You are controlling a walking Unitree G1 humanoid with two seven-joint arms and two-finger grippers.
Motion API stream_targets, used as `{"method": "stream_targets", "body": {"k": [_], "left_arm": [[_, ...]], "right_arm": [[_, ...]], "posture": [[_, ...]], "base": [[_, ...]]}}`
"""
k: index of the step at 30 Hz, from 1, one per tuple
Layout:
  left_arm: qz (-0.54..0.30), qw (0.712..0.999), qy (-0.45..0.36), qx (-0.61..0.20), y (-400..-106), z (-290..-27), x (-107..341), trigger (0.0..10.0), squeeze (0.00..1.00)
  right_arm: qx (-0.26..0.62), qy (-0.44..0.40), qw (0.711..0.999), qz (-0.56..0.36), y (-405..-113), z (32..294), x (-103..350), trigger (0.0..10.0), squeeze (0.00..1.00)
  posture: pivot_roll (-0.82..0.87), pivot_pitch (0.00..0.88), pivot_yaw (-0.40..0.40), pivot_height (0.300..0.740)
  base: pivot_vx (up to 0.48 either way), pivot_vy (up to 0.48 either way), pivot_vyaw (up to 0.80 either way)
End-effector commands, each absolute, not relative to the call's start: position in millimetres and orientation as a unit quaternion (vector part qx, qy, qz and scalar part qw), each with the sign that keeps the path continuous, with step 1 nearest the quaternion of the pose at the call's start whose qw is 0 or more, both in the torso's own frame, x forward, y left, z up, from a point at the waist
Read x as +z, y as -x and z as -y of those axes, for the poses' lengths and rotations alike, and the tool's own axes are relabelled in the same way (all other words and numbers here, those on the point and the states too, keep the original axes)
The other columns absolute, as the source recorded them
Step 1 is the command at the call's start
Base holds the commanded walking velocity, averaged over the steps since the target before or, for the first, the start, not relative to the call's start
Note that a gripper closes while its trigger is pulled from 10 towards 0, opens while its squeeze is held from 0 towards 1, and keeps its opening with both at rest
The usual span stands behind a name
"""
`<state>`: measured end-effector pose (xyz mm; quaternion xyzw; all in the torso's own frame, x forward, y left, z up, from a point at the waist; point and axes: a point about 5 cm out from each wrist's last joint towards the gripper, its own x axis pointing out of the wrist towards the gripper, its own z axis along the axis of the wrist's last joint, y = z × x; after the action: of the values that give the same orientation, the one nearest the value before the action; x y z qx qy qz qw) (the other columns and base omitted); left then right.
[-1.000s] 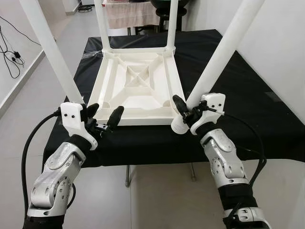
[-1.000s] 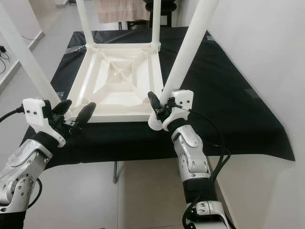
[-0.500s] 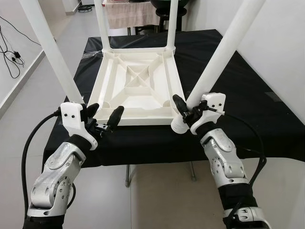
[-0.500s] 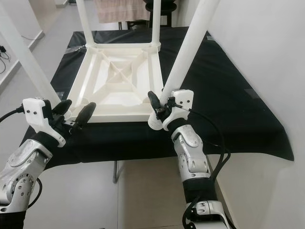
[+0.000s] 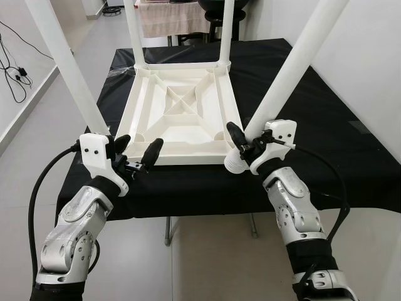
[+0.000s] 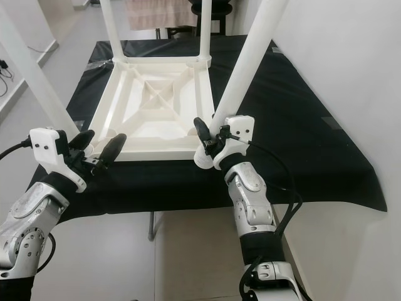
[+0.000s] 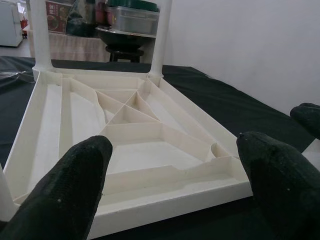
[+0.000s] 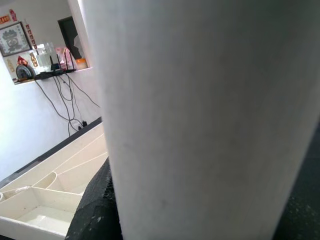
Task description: Building children table
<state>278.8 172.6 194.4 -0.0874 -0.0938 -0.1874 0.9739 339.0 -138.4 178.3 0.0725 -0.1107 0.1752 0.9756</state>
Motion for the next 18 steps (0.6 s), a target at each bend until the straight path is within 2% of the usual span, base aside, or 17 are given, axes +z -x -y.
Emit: {"method": "stream_targets", "body": {"k": [1,18], "left_arm": [[0.097,0.974,0.091,-0.185,-279.9,-173.5,195.0,10.0,0.00],[0.096,0.974,0.090,-0.186,-279.9,-173.8,194.8,10.0,0.00]], "right_arm": [[0.179,-0.078,0.974,0.118,-340.2,136.2,179.6,10.0,0.00],[0.180,-0.081,0.973,0.119,-340.1,136.5,179.8,10.0,0.00]], "posture": [[0.00,0.064,0.013,0.740],[0.00,0.063,0.014,0.740]], "base": [[0.000,0.000,0.00],[0.000,0.000,0.00]]}}
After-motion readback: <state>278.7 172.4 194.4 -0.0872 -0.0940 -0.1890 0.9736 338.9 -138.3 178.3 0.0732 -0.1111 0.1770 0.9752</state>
